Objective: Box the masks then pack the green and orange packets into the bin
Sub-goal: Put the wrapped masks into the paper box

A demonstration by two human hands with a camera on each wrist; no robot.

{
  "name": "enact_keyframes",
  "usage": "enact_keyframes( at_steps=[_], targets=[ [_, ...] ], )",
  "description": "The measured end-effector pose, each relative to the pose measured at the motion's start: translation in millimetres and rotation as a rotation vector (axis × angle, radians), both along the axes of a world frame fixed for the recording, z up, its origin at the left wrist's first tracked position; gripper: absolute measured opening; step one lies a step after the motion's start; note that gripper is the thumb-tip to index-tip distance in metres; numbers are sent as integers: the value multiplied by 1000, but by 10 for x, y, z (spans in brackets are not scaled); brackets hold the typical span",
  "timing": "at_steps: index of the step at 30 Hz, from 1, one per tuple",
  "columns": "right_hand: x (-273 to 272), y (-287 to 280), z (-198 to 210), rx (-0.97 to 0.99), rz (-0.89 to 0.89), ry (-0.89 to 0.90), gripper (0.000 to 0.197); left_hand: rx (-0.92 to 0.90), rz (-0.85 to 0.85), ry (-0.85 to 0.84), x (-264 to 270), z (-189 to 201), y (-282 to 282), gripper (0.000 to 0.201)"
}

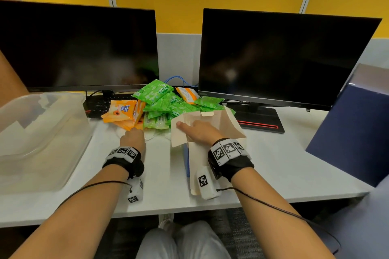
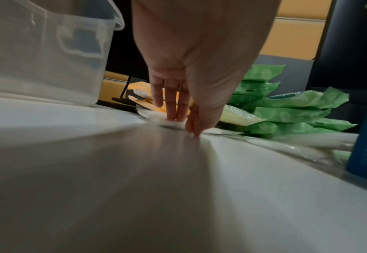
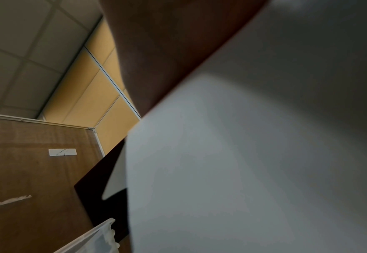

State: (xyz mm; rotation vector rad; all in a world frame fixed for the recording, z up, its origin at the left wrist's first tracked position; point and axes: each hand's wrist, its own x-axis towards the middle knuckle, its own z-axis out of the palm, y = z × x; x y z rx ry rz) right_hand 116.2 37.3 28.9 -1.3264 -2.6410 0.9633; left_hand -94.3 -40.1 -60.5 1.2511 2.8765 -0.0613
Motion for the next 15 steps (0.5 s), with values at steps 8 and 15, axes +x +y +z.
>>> enact_keyframes(
  at_steps=[8, 15],
  targets=[
    [14, -6, -21, 21, -11, -5, 84, 105, -71, -44, -39, -8, -40, 28],
    [1, 14, -20, 9, -4, -8, 85, -5, -76, 13, 85, 19, 102, 34]
  ],
)
